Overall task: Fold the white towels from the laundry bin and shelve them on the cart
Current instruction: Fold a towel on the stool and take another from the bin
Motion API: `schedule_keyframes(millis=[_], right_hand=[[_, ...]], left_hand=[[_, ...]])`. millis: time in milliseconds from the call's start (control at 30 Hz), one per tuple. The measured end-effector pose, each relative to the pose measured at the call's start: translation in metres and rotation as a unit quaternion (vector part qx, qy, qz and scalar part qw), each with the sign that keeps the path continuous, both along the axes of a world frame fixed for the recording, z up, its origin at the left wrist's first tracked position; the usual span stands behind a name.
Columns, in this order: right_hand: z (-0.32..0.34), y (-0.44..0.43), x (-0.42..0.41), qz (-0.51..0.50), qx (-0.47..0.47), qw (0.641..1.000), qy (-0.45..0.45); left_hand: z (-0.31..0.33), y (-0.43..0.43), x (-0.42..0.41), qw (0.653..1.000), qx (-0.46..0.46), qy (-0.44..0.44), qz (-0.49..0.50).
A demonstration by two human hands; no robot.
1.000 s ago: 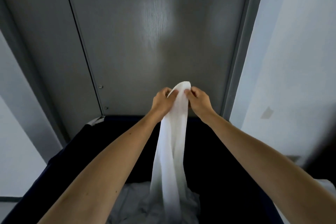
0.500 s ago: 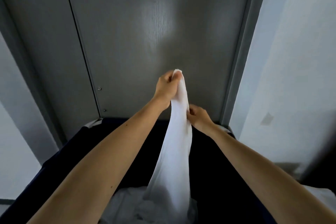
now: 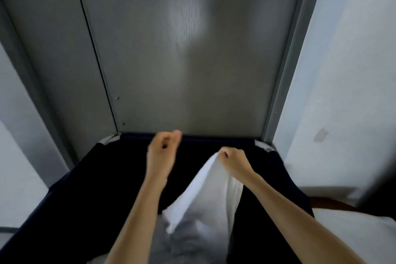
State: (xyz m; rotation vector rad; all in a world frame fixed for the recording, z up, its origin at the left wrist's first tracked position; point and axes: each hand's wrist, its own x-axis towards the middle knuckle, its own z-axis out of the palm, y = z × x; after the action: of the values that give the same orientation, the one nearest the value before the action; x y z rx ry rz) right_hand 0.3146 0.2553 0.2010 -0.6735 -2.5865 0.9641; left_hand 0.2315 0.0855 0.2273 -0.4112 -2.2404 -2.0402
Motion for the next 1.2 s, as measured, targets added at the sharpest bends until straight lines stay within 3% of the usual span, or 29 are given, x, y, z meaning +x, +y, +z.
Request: schedule_keyframes(millis=[100,167,300,467,567,733,900,1033,1133,1200], right_hand=[[0.014,-0.026,-0.009,0.084,-0.003,0.996,0.008],[0.02,-0.029,-0.004,0.094,-0.033,0.995,0.024],[0.02,-0.023,0.011,0.089,-0.023,0.995,0.033],[0.009,-0.026,0.012,0.048,-0.016,0.997,0.06],[0.005,-0.014,0.018,0.009,-0.032,0.995,0.089],[-0.005,0.014,0.032,-0.056,-0.05,0.992,0.104],[-0.018,0.031,0.041,-0.069,-0.053,0.992,0.091],[-0.031,0.04,0.043,-0.057,-0.022,0.996,0.058],[-0.048,0.043,0.039,-0.032,0.01,0.999,0.004],[-0.059,0.043,0.035,-0.032,0.026,0.999,-0.021]], left_hand=[[-0.032,0.017,0.034,0.972,-0.133,0.037,-0.191],[-0.044,0.015,0.039,0.958,-0.172,0.003,-0.231],[-0.054,0.009,0.038,0.948,-0.233,0.027,-0.214],[-0.064,0.019,0.047,0.969,-0.213,0.039,-0.115],[-0.073,0.015,0.04,0.955,-0.276,0.018,-0.109],[-0.068,0.021,0.03,0.923,-0.338,0.008,-0.182],[-0.063,0.02,0.023,0.912,-0.385,0.021,-0.138],[-0.041,0.026,0.028,0.977,-0.143,-0.013,-0.156],[-0.024,0.036,0.038,0.986,0.004,-0.082,-0.148],[-0.018,0.038,0.042,0.974,0.109,-0.153,-0.127]])
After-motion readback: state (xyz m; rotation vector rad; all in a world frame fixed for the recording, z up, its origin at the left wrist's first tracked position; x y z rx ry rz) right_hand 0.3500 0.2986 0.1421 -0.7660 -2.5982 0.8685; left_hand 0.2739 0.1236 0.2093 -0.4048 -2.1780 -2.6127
